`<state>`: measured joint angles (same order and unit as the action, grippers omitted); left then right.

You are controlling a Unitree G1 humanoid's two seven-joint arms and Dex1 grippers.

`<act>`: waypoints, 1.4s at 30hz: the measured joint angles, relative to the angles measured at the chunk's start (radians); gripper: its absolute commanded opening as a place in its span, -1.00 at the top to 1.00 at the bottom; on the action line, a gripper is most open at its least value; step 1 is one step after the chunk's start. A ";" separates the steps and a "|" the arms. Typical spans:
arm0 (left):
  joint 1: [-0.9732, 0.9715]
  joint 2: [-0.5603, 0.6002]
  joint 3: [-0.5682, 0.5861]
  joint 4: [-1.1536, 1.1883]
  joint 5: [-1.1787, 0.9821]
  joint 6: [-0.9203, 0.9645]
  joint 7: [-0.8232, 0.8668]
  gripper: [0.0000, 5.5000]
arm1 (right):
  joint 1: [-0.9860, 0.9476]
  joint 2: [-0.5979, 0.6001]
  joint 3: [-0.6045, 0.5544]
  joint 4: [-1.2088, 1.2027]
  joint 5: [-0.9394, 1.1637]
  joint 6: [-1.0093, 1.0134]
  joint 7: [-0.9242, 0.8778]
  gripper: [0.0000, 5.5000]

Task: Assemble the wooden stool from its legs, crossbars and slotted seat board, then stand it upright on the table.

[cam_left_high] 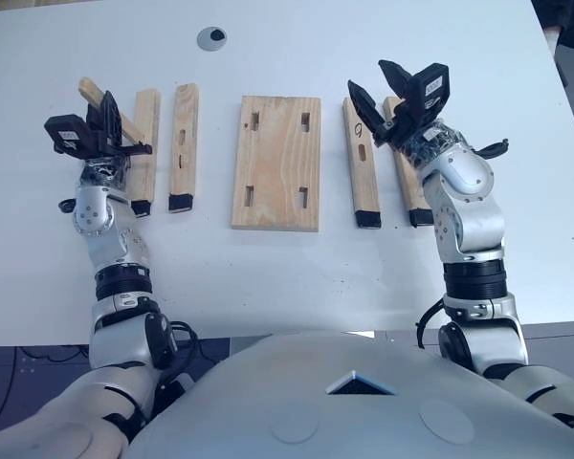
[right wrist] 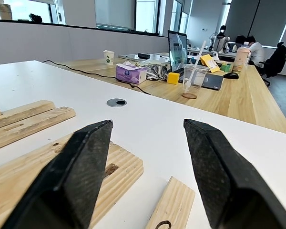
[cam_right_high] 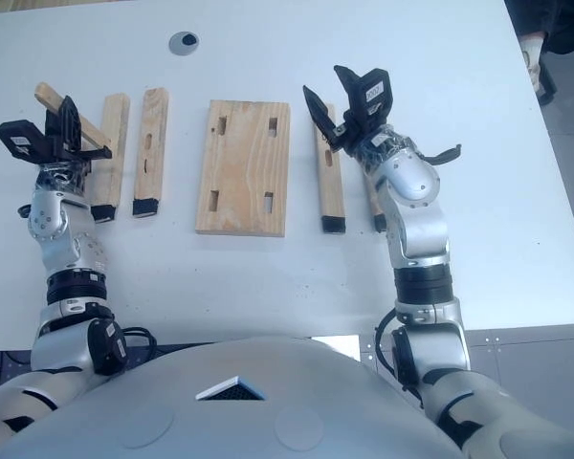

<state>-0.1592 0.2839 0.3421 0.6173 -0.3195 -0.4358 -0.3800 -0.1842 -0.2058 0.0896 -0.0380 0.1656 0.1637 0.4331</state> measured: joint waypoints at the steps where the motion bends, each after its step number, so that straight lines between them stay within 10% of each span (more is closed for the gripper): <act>1: 0.004 -0.008 0.004 0.013 -0.008 -0.030 -0.005 0.86 | 0.002 0.000 0.000 -0.001 0.000 0.000 0.000 0.00; 15: 0.003 0.008 0.006 0.079 -0.034 -0.116 -0.054 0.86 | 0.035 0.003 0.011 -0.019 -0.002 -0.001 -0.015 0.00; 20: 0.132 0.025 -0.039 -0.003 0.036 -0.091 -0.041 0.55 | 0.074 0.003 0.020 -0.052 -0.005 -0.001 -0.046 0.00; 34: 0.371 0.156 -0.066 -0.685 0.015 0.705 0.022 -0.19 | 0.146 0.039 0.014 -0.116 -0.021 -0.005 -0.134 0.00; 42: 0.336 0.192 -0.057 -0.772 0.013 0.975 0.073 -0.19 | 0.163 0.040 0.009 -0.127 -0.026 -0.005 -0.156 0.00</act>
<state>0.1771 0.4755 0.2853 -0.1547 -0.3064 0.5388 -0.3070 -0.0211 -0.1658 0.0988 -0.1648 0.1392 0.1589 0.2774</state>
